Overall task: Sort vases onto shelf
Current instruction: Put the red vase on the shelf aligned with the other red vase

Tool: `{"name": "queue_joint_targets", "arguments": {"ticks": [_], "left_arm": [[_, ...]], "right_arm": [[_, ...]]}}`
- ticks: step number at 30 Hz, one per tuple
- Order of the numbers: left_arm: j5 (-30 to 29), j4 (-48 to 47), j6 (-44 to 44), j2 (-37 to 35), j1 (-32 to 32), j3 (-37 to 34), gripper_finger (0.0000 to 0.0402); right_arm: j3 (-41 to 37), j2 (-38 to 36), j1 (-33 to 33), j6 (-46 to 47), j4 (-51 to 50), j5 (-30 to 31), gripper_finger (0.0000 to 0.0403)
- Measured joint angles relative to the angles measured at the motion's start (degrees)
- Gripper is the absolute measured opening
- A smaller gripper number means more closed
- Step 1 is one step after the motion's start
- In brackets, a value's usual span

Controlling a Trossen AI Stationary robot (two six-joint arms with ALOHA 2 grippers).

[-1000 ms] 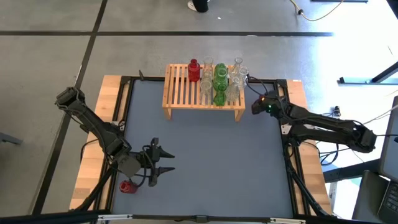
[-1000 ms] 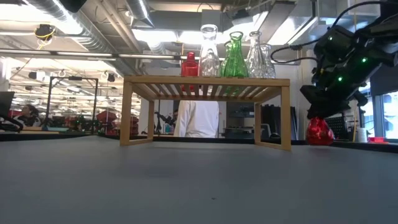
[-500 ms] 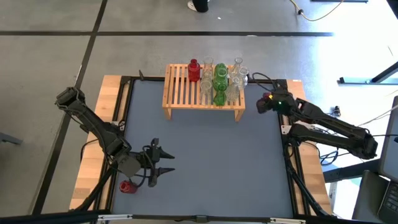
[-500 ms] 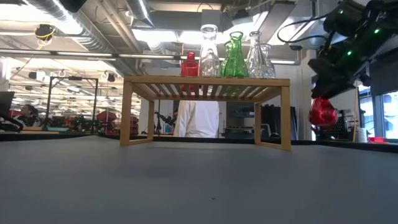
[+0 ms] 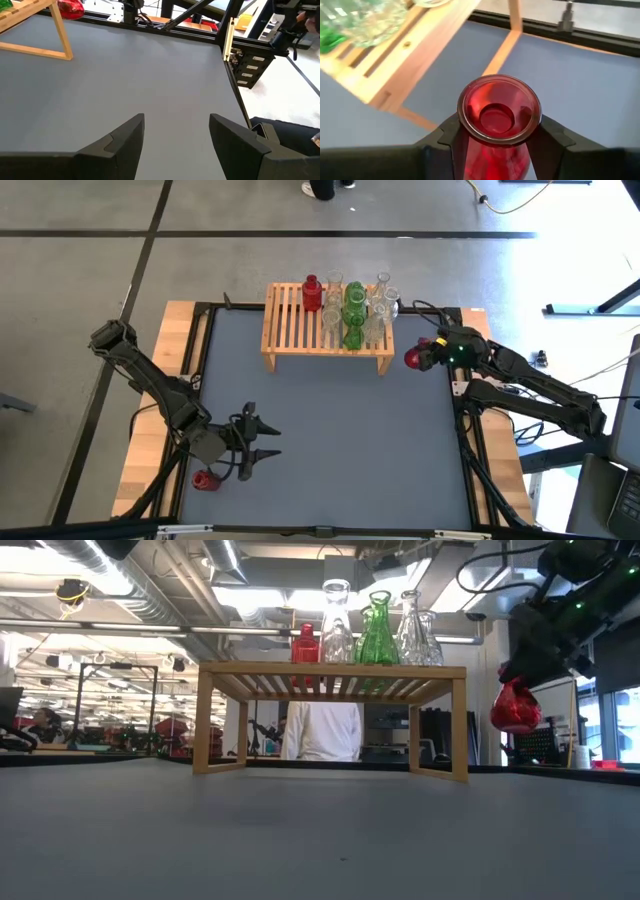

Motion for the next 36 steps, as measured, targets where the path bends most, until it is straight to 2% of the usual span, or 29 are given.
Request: {"name": "queue_joint_targets", "arguments": {"ticks": [6, 13, 21, 28, 36], "left_arm": [[0.0, 0.0, 0.0, 0.0, 0.0, 0.0, 0.0218], [0.5, 0.0, 0.0, 0.0, 0.0, 0.0, 0.0218], [0.5, 0.0, 0.1, 0.0, 0.0, 0.0, 0.0218], [0.5, 0.0, 0.1, 0.0, 0.0, 0.0, 0.0218], [0.4, 0.0, 0.1, 0.0, 0.0, 0.0, 0.0218]], "right_arm": [[0.0, -0.1, 7.4, 1.8, 0.2, 0.6, 0.0159], [0.0, -0.1, 18.9, 8.8, 0.4, 3.6, 0.0158], [3.0, 0.8, 33.0, 14.0, 0.6, 10.3, 0.0158], [5.5, 7.4, 45.0, 16.5, 3.4, 17.2, 0.0158], [8.0, 16.6, 55.7, 19.7, 7.4, 23.6, 0.0158]]}}
